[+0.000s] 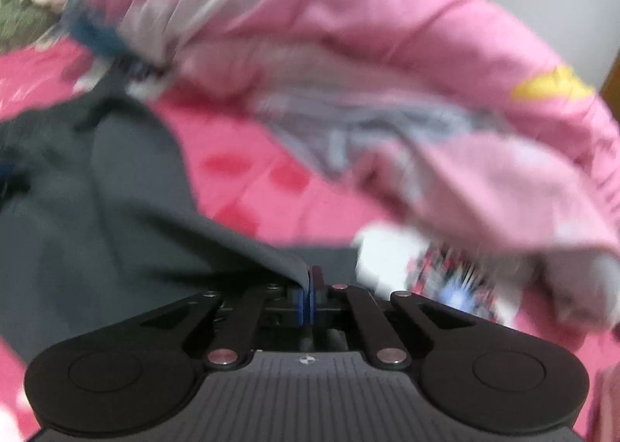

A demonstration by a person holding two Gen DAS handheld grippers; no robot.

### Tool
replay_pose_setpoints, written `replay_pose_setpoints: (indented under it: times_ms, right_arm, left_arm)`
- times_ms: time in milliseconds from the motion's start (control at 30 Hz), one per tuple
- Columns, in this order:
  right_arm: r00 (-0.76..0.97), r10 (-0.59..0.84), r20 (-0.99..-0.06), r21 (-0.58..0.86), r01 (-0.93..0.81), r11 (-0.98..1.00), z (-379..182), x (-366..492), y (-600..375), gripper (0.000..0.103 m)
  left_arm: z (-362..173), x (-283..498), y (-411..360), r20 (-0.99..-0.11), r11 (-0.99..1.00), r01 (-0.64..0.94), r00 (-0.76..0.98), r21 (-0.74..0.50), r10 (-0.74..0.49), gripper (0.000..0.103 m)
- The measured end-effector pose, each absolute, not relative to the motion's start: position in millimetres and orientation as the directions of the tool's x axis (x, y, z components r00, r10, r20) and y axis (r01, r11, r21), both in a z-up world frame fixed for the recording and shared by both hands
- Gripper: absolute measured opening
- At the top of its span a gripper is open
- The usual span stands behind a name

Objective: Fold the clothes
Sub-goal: 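Grasp a trouser leg with the right gripper and pull it straight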

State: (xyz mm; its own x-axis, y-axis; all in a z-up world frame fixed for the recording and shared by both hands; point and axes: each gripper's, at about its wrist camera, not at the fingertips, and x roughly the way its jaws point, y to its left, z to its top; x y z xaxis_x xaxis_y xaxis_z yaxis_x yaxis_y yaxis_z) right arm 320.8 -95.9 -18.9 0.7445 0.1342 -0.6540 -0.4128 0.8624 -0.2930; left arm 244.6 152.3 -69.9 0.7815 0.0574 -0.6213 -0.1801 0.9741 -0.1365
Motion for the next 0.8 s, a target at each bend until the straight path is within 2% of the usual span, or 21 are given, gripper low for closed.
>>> replay_pose_setpoints:
  times_ms: [167, 267, 333, 433, 500, 533, 567, 633, 733, 800]
  right_arm:
    - [0.840, 0.120, -0.529, -0.340, -0.339, 0.877, 10, 376, -70, 0.001]
    - [0.857, 0.109, -0.504, -0.341, -0.314, 0.886, 8, 416, -53, 0.001]
    - [0.849, 0.099, -0.518, -0.336, -0.309, 0.890, -4, 438, -44, 0.001]
    - [0.800, 0.060, -0.596, -0.313, -0.301, 0.901, -37, 462, -40, 0.004]
    - [0.755, 0.027, -0.655, -0.299, -0.292, 0.909, -59, 474, -41, 0.012]
    - [0.726, 0.005, -0.687, -0.294, -0.285, 0.913, -69, 478, -44, 0.027]
    - [0.704, -0.007, -0.710, -0.290, -0.283, 0.914, -75, 479, -48, 0.037]
    - [0.704, -0.005, -0.710, -0.284, -0.280, 0.917, -73, 470, -62, 0.046]
    - [0.720, 0.047, -0.693, -0.213, -0.266, 0.940, -45, 444, -94, 0.070]
    - [0.729, 0.104, -0.677, -0.108, -0.237, 0.965, -20, 421, -125, 0.081]
  left_arm:
    - [-70, 244, 152, -0.622, 0.975, -0.180, 0.781, -0.132, 0.060, 0.045]
    - [-70, 244, 151, -0.622, 0.976, -0.177, 0.781, -0.127, 0.061, 0.045]
    - [-70, 243, 151, -0.620, 0.977, -0.174, 0.782, -0.122, 0.061, 0.045]
    - [-71, 243, 150, -0.618, 0.979, -0.170, 0.783, -0.115, 0.063, 0.045]
    - [-71, 243, 150, -0.618, 0.979, -0.170, 0.783, -0.113, 0.065, 0.045]
    - [-71, 243, 150, -0.618, 0.979, -0.170, 0.783, -0.112, 0.065, 0.045]
    - [-70, 243, 150, -0.618, 0.979, -0.171, 0.783, -0.112, 0.066, 0.045]
    - [-70, 243, 150, -0.618, 0.978, -0.172, 0.783, -0.116, 0.065, 0.045]
    - [-70, 243, 152, -0.617, 0.976, -0.175, 0.785, -0.130, 0.058, 0.046]
    - [-70, 243, 154, -0.616, 0.973, -0.178, 0.786, -0.145, 0.052, 0.046]
